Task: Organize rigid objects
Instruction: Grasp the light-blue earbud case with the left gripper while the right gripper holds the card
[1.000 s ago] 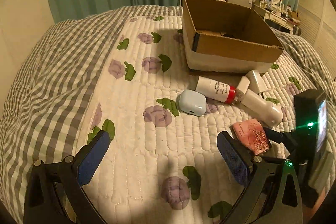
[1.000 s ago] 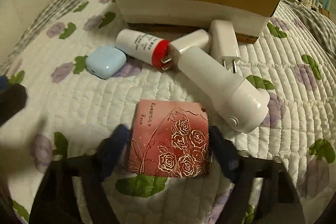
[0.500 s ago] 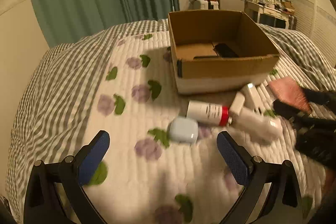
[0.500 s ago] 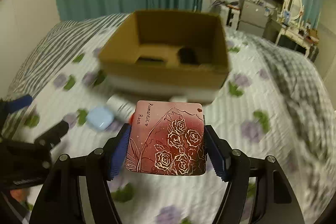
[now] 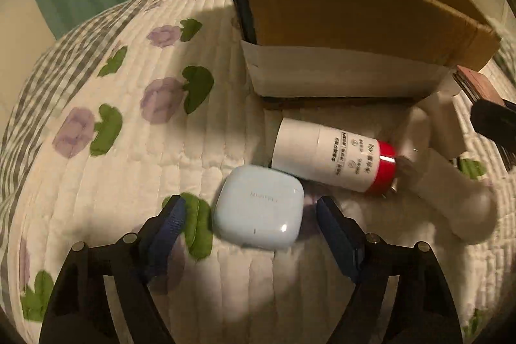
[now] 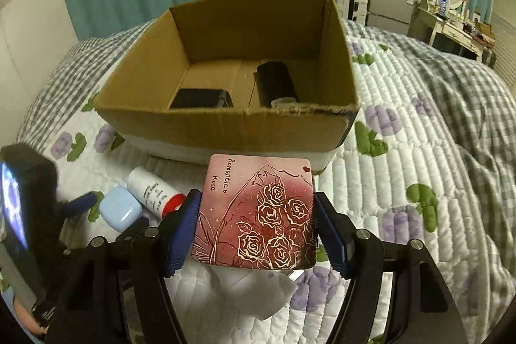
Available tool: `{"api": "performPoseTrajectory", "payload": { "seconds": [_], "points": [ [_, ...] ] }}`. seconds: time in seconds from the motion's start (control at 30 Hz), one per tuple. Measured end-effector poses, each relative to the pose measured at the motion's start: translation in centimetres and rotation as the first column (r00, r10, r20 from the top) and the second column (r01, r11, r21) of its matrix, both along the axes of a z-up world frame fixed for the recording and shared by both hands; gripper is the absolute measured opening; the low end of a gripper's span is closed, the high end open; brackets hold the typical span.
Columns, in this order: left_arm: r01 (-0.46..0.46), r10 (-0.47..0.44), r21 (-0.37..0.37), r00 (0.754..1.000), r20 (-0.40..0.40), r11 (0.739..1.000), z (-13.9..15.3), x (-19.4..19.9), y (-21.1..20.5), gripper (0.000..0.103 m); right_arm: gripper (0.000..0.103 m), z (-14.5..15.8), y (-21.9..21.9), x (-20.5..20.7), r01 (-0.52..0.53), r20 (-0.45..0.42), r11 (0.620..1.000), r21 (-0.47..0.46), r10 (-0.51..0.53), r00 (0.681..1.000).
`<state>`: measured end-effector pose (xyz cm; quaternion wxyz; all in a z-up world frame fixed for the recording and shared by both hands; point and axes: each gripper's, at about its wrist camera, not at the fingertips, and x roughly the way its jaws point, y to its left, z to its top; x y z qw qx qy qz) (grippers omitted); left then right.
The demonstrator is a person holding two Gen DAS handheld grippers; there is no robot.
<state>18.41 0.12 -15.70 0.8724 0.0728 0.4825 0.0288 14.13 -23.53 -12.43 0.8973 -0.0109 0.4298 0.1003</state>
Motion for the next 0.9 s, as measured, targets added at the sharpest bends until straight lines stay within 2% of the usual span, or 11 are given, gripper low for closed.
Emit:
{"api": "performPoseTrajectory", "payload": {
  "seconds": [0.1,0.13,0.17,0.23,0.27,0.47,0.6,0.67,0.8,0.9],
  "points": [
    [-0.008,0.008,0.023,1.000,0.008,1.000,-0.5,0.6,-0.3,0.084,0.069,-0.7,-0.2,-0.2,0.001,-0.006,1.000,0.008,-0.001,1.000],
    [-0.010,0.009,0.029,1.000,0.010,1.000,-0.6,0.7,-0.4,0.081,0.069,-0.9,-0.3,-0.3,0.004,-0.007,1.000,0.005,-0.004,1.000],
    [-0.005,0.005,0.036,1.000,0.015,0.999,-0.6,0.8,-0.6,0.077,0.069,-1.0,-0.4,-0.3,0.005,-0.008,1.000,-0.001,-0.005,1.000],
    [0.023,-0.024,0.046,0.999,0.028,0.999,-0.6,0.6,-1.1,0.057,0.069,-1.2,-0.4,-0.4,0.008,-0.011,1.000,-0.005,-0.008,1.000],
    [0.027,-0.029,0.059,0.999,0.033,0.998,-0.7,0.5,-1.4,0.054,0.069,-1.2,-0.5,-0.5,0.006,-0.011,1.000,0.000,-0.006,1.000],
    [0.052,-0.054,0.082,0.998,0.029,0.995,0.4,-1.6,-2.0,0.054,0.069,-0.3,-0.5,-1.8,0.010,0.028,0.999,-0.039,-0.009,1.000],
    [0.064,-0.064,0.004,0.996,0.056,0.998,3.1,-3.9,-1.8,0.054,0.069,1.1,-1.1,-2.9,0.020,0.046,0.999,-0.033,-0.018,0.999],
    [0.073,-0.072,-0.006,0.994,0.078,0.997,4.7,-4.6,-1.9,0.054,0.069,2.5,-1.2,-3.5,0.019,0.061,0.999,-0.032,-0.017,0.998],
    [0.100,-0.093,-0.035,0.983,0.157,0.994,9.6,-5.6,-2.0,0.053,0.069,5.8,-1.3,-4.3,0.010,0.115,0.999,-0.040,-0.006,0.993],
    [0.126,-0.113,-0.052,0.971,0.210,0.991,13.1,-5.0,-2.0,0.054,0.069,8.8,-1.8,-4.4,0.012,0.164,0.999,-0.039,-0.006,0.986]
  ]
}}
